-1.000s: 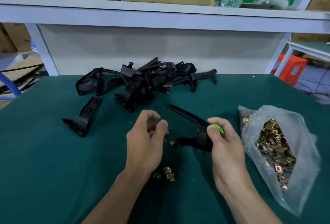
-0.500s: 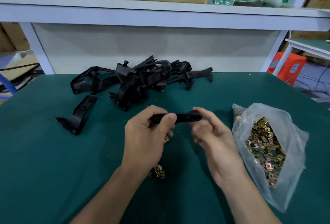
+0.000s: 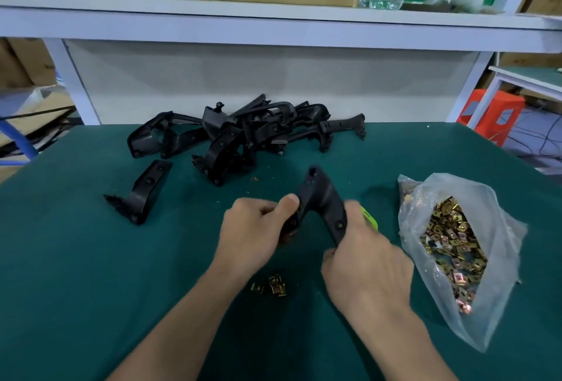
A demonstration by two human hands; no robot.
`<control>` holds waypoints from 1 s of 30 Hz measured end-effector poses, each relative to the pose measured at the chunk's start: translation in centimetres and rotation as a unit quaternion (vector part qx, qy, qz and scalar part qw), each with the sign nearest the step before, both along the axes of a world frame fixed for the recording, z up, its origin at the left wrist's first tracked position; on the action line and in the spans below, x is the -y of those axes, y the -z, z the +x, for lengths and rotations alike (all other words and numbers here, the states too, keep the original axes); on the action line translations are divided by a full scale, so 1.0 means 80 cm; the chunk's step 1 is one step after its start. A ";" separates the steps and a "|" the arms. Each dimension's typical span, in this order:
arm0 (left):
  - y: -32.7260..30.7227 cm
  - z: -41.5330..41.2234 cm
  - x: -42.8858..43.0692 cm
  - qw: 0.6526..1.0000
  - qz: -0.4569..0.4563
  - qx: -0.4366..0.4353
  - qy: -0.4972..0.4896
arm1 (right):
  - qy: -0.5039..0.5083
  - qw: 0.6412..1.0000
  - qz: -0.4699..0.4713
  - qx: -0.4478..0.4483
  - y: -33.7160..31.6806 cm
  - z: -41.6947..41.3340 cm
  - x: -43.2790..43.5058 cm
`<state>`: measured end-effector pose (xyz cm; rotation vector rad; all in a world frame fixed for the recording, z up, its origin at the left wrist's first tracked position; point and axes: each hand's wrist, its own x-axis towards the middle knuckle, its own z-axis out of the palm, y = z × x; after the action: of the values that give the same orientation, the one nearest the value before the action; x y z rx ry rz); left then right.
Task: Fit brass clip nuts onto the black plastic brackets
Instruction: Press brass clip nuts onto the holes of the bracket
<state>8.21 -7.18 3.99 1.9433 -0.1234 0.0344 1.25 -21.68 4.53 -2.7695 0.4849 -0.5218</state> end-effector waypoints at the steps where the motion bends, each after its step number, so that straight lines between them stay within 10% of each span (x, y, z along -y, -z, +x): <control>1: 0.007 0.005 -0.010 0.997 0.072 0.033 -0.016 | -0.002 0.999 -0.010 -0.044 0.002 0.000 0.002; 8: 0.028 0.039 -0.064 0.975 0.222 0.018 -0.018 | -0.064 0.986 0.016 -0.150 0.017 0.007 0.020; 25: 0.045 0.041 -0.062 0.990 0.075 0.074 -0.093 | -0.102 0.980 0.043 -0.164 0.018 0.010 0.030; 30: 0.049 0.045 -0.071 0.976 0.194 0.049 -0.081 | -0.091 0.978 0.018 -0.187 0.007 0.007 0.028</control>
<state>11.78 -1.46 0.08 2.3396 -0.0368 0.2303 1.78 -23.92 3.96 -2.8434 0.3071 0.0538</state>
